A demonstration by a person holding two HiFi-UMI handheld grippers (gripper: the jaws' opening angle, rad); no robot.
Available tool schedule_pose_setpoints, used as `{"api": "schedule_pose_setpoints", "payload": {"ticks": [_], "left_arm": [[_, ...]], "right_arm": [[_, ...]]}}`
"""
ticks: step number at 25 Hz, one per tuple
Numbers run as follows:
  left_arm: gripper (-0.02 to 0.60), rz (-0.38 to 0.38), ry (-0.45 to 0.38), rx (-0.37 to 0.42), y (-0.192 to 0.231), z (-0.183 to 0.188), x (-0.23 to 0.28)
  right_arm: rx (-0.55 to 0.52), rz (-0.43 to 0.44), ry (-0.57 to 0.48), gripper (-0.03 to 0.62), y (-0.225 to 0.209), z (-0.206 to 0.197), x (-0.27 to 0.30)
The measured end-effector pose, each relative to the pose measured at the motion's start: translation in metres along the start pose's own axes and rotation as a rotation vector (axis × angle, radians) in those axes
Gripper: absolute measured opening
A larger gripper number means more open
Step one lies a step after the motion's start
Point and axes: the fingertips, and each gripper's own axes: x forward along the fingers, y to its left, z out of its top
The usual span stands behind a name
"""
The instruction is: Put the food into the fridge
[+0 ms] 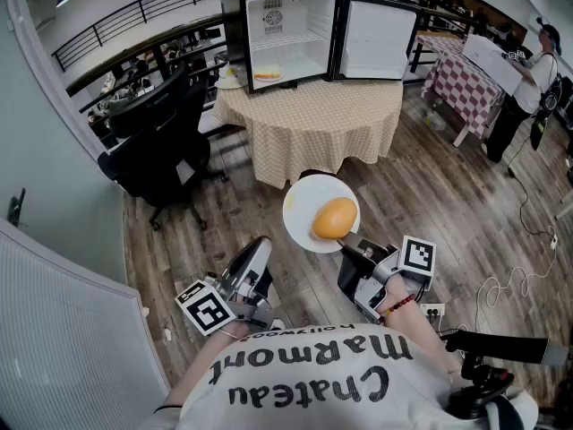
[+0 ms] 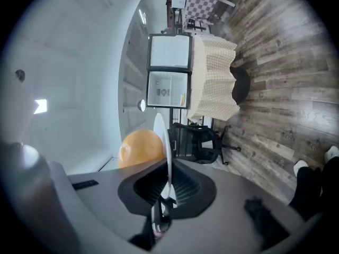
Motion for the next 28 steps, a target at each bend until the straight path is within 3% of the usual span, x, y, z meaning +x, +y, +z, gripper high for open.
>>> {"api": "schedule_pose_setpoints", "payload": {"ticks": [10,23,28], "left_arm": [[-0.015,-0.025,0.025,0.004,0.017,0.021,0.003],[-0.017,-0.066,0.062,0.041,0.073,0.087,0.000],[-0.017,-0.038,0.054,0.032,0.098,0.099,0.003]], "right_arm": [[0.004,0.003,-0.039,0.025,-0.001,0.001,0.021],[0.023,0.040,-0.138,0.025,-0.001,0.004,0.093],[0.037,0.030,-0.148,0.025,-0.005,0.010,0.116]]}}
